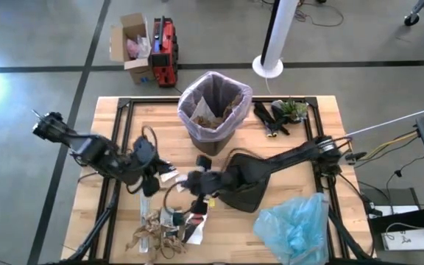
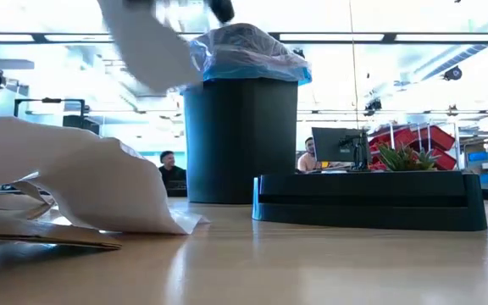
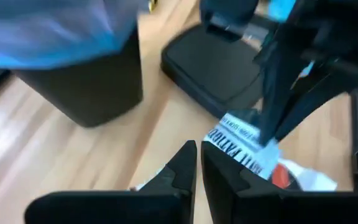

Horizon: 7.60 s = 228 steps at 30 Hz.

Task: Place trash/remove bag and relplace
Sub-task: Put the white paper into the black trash bin

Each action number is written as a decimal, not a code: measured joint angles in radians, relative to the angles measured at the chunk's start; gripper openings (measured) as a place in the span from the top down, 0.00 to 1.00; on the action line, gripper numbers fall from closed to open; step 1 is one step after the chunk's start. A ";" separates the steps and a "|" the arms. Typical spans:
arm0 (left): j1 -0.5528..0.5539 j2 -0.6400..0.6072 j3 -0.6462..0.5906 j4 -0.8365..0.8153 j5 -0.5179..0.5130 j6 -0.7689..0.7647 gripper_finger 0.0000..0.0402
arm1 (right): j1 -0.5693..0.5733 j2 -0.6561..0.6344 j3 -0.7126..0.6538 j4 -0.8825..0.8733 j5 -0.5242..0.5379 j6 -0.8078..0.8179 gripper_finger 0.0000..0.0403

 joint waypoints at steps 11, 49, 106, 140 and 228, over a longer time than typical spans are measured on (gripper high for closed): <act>0.000 -0.052 0.196 -0.067 -0.171 0.079 0.98 | -0.056 -0.245 0.001 0.070 0.310 -0.177 1.00; 0.000 -0.038 0.009 -0.071 -0.139 -0.020 0.99 | -0.218 -0.293 -0.002 -0.046 0.396 -0.087 0.46; 0.171 0.205 -0.607 0.239 0.221 1.161 0.70 | 0.195 -0.302 -0.001 -0.302 0.429 0.372 0.49; 0.172 0.191 -0.783 0.513 0.123 1.151 0.68 | 0.229 -0.268 -0.013 -0.323 0.490 0.481 0.49; 0.137 -0.162 -0.159 0.572 0.072 0.385 0.32 | 0.182 -0.072 -0.025 -0.413 0.461 0.448 0.49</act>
